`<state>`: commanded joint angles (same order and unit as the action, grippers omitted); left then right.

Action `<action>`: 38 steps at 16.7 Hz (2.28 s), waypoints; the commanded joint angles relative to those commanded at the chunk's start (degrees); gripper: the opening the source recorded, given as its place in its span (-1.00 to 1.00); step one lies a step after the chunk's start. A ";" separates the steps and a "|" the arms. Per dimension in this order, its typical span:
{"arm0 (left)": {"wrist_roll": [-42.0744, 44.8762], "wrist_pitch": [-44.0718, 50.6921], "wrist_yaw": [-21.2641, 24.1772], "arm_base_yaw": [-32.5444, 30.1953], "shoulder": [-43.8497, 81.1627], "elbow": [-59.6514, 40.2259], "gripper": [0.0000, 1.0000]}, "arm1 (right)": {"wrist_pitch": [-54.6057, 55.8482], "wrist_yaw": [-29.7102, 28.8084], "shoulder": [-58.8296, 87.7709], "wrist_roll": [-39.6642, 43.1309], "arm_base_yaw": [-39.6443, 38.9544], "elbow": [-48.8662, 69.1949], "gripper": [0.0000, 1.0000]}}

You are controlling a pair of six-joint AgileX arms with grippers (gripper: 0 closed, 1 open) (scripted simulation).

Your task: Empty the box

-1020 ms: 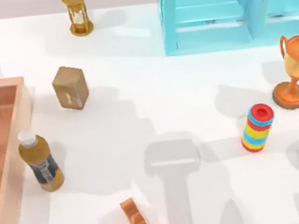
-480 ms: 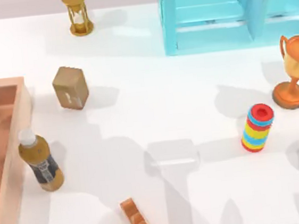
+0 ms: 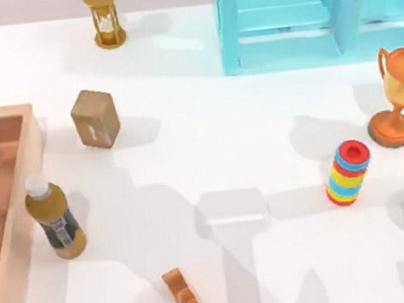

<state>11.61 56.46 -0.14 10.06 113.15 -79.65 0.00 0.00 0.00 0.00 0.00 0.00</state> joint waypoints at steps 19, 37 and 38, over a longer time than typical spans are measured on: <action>0.09 0.01 -0.03 0.08 -0.14 -0.02 -1.00 | 0.00 0.00 0.00 0.00 0.00 0.00 1.00; -0.22 28.82 -0.04 -0.19 -2.82 -26.14 -1.00 | 0.00 0.00 0.00 0.00 0.00 0.00 1.00; -0.22 28.82 -0.04 -0.19 -2.82 -26.14 -1.00 | 0.00 0.00 0.00 0.00 0.00 0.00 1.00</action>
<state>11.39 85.28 -0.18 9.88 110.33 -105.79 0.00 0.00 0.00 0.00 0.00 0.00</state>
